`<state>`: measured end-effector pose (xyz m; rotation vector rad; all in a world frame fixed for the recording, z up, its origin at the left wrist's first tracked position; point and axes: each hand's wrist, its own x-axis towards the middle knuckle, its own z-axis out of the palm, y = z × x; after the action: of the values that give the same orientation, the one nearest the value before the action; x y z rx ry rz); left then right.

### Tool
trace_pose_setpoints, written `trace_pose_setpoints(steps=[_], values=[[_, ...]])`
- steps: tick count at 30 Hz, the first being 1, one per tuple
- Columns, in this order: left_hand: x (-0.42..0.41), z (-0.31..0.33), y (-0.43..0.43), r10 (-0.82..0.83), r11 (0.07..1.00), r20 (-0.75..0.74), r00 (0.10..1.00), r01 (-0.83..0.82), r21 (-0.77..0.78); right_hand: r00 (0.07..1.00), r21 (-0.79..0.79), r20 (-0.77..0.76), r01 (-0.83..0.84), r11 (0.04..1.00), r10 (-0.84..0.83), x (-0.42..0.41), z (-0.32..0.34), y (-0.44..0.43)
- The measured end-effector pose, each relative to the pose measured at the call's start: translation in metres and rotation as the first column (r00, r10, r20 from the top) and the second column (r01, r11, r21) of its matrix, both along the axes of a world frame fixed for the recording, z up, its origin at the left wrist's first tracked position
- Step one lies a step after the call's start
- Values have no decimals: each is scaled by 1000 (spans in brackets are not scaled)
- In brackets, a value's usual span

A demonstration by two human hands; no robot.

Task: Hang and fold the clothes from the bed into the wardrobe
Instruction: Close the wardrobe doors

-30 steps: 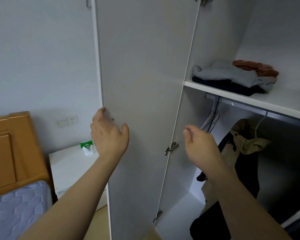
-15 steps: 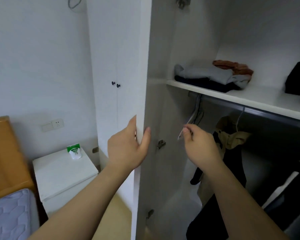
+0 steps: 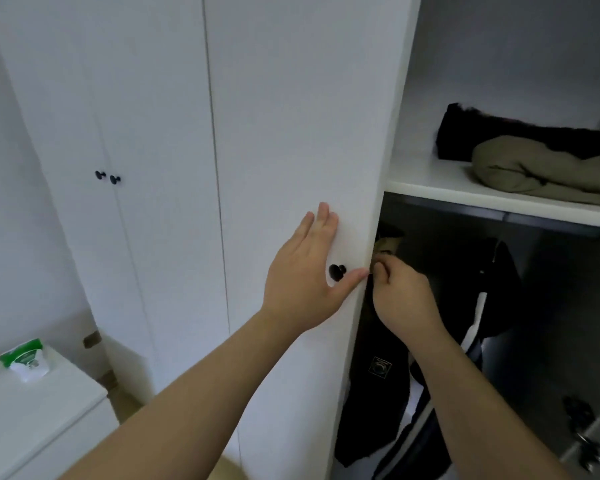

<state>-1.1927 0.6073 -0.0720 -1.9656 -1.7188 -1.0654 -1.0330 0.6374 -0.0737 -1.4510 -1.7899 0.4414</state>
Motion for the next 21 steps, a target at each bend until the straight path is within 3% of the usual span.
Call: trace_pose_setpoints(steps=[6, 21], values=[[16, -11, 38, -74, 997, -27, 997, 73, -40, 985, -17, 2, 174, 985, -174, 26, -3, 5], [29, -12, 88, -32, 994, -189, 981, 11, -112, 945, -37, -40, 323, 946, -324, 35, -9, -6]])
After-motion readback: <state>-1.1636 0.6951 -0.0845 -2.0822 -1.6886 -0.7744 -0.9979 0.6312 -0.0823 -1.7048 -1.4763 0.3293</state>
